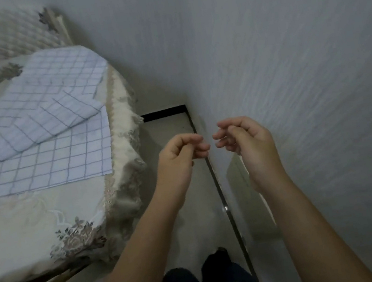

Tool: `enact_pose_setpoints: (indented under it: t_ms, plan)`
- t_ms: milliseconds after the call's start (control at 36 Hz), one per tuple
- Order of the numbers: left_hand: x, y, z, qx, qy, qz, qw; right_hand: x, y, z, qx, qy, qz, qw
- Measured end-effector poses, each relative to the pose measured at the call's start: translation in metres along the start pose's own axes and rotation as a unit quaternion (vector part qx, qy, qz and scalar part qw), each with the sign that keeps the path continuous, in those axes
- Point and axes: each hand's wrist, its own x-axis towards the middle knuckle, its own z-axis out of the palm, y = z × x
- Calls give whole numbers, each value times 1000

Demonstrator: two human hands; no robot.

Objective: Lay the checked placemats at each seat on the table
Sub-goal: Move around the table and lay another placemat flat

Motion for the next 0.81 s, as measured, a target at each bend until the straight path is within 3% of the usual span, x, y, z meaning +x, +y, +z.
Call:
enact_pose_setpoints:
  t_ms: [333,556,806]
  plan:
    - [71,3,-41,-47,239,-32,969,107,11,70,-5,-188,51,981]
    - [141,12,-91,-86,323,-45,942,179,10,146,-27,-270,51,961]
    - [204,6,-161,-109,409,-94,901,245,13,237,-128,-372,60,918]
